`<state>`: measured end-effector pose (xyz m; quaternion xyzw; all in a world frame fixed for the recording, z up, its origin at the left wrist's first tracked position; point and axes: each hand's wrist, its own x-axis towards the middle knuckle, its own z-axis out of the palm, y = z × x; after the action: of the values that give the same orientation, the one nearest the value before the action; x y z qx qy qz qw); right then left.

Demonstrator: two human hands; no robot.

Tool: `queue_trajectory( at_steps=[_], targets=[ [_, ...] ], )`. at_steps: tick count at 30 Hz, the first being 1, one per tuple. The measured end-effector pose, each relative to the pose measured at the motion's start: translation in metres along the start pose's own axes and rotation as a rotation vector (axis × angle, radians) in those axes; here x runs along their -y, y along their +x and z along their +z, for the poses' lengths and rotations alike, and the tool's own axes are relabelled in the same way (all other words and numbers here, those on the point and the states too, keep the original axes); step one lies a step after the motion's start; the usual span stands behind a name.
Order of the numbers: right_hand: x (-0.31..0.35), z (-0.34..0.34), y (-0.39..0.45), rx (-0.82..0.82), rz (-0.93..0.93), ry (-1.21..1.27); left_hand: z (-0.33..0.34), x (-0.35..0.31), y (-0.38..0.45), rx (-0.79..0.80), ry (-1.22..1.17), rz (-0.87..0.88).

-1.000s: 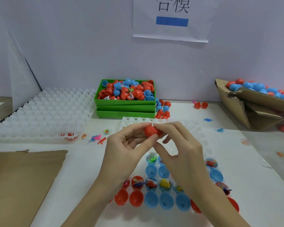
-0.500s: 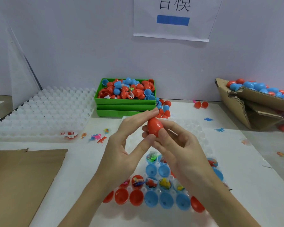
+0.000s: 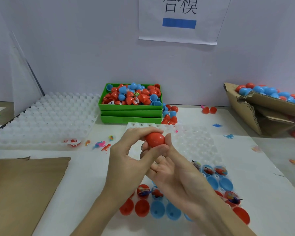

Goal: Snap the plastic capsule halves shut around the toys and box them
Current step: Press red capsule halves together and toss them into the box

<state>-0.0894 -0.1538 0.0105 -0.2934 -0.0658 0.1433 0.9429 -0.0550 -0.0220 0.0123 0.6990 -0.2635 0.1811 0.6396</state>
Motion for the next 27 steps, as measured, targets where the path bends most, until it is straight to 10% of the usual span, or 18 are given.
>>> queue_trajectory(
  at_steps=[17, 27],
  targets=[
    [0.004, 0.0, 0.0, 0.005, -0.047, -0.114, -0.006, -0.003, 0.003, 0.057, 0.118, 0.121],
    [0.026, 0.006, -0.004, -0.095, -0.28, -0.583, -0.005, 0.0, 0.002, 0.303, 0.017, 0.129]
  ],
)
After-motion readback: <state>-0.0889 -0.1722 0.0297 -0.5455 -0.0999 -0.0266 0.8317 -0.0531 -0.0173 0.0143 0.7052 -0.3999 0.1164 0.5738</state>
